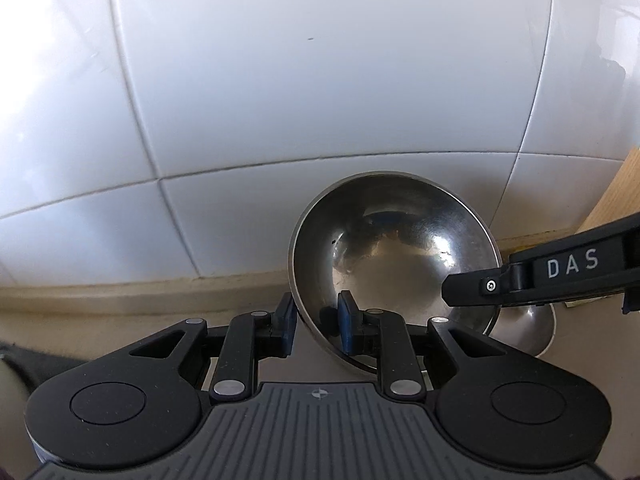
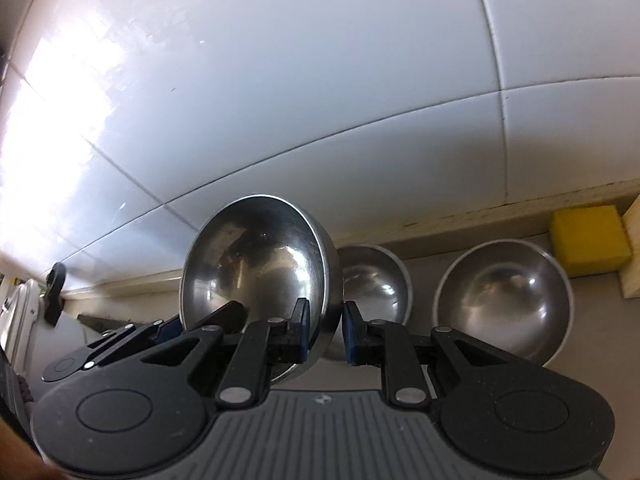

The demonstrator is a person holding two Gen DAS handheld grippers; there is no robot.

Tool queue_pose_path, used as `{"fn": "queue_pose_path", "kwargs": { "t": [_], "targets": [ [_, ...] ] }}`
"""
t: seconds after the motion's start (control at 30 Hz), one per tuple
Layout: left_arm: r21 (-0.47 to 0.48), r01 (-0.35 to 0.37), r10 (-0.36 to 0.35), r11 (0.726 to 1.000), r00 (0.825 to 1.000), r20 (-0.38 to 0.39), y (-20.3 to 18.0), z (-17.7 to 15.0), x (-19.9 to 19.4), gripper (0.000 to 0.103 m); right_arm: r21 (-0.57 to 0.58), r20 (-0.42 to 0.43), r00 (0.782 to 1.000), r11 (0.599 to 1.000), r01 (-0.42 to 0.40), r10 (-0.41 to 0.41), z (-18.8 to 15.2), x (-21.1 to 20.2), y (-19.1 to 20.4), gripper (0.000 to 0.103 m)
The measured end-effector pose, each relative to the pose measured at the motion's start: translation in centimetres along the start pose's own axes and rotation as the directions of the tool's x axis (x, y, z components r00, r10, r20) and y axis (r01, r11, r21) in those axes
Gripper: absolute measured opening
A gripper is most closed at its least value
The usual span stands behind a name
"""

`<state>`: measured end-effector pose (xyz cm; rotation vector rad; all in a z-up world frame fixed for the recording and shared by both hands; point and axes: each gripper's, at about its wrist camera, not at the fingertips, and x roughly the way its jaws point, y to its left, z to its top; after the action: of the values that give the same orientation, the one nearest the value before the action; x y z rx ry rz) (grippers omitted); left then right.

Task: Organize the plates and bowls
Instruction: 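Lift the steel bowl and lower it into another steel bowl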

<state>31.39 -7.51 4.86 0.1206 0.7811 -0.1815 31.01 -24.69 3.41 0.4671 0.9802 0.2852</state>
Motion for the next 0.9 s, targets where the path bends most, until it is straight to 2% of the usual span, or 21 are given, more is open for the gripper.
{"fn": "queue_pose_path", "kwargs": {
  "t": [0.23, 0.47, 0.77, 0.9],
  "targets": [
    [0.016, 0.003, -0.002, 1.000, 1.000, -0.028, -0.9, -0.2, 1.7, 0.021, 0.013, -0.010, 0.999, 0.999, 0.034, -0.034, 0.8, 0.7, -1.2, 0.003],
    [0.026, -0.001, 0.003, 1.000, 0.996, -0.087, -1.7, -1.1, 4.5, 0.022, 0.029, -0.064, 0.996, 0.998, 0.064, -0.062, 0.7, 3.2, -2.2, 0.003],
    [0.033, 0.008, -0.003, 0.999, 0.991, -0.130, -1.9, -2.0, 6.0, 0.023, 0.041, -0.103, 0.991, 0.995, 0.088, -0.083, 0.8, 5.2, -3.1, 0.002],
    [0.051, -0.001, 0.008, 0.999, 0.992, -0.125, -1.8, -2.0, 5.8, 0.023, 0.047, -0.107, 0.990, 0.995, 0.093, -0.088, 1.0, 5.1, -3.0, 0.002]
  ]
}}
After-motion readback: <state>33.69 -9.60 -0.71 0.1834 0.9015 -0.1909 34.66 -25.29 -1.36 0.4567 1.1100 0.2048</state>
